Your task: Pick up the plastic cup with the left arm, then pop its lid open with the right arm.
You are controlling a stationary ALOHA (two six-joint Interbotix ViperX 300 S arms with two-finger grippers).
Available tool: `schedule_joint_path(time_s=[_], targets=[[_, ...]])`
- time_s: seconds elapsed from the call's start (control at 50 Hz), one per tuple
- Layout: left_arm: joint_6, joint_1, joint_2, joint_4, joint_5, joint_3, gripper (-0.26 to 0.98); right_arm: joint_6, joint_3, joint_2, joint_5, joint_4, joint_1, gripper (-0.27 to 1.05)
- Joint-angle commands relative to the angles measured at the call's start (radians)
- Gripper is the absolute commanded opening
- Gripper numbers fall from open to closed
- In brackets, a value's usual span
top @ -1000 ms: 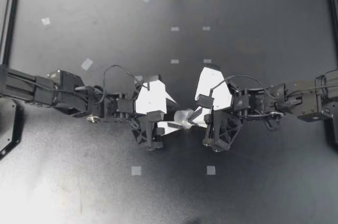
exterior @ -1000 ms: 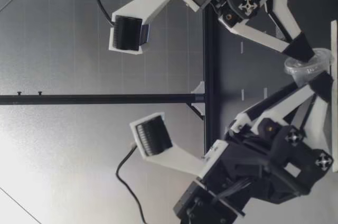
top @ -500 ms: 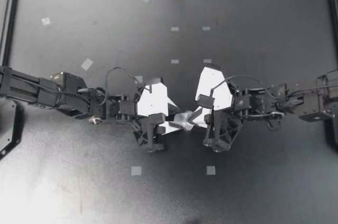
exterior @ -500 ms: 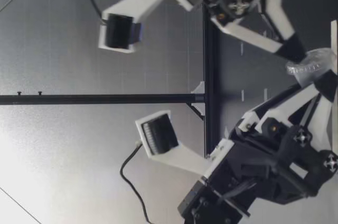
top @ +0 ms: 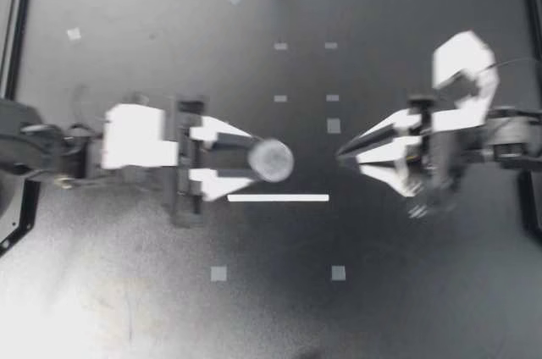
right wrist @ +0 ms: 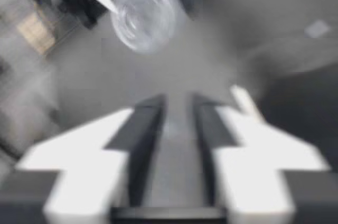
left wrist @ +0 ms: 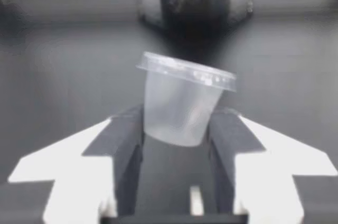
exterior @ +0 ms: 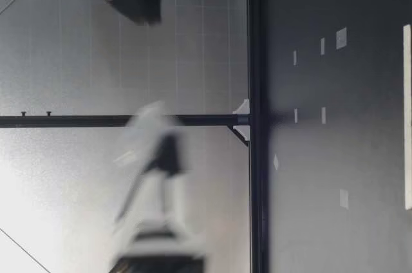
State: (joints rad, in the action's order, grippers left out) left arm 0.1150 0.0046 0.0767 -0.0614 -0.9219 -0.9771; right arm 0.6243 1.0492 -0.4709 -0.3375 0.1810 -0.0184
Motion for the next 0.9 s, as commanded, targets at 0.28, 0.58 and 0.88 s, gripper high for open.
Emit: schedule_joint_path(time_s=[0.28, 0.58, 0.88], targets=[[0.014, -0.002, -0.064, -0.005, -0.117, 0.048, 0.17, 0.561, 0.066, 0.275, -0.68, -0.049, 0.021, 0.69], [0.017, -0.002, -0.14, 0.0, -0.026, 0.127, 0.17, 0.572, -0.063, 0.459, -0.778, -0.141, 0.021, 0.69], [0.009, -0.002, -0.135, 0.0, -0.026, 0.112, 0.17, 0.561, -0.063, 0.264, -0.802, -0.222, 0.021, 0.69]])
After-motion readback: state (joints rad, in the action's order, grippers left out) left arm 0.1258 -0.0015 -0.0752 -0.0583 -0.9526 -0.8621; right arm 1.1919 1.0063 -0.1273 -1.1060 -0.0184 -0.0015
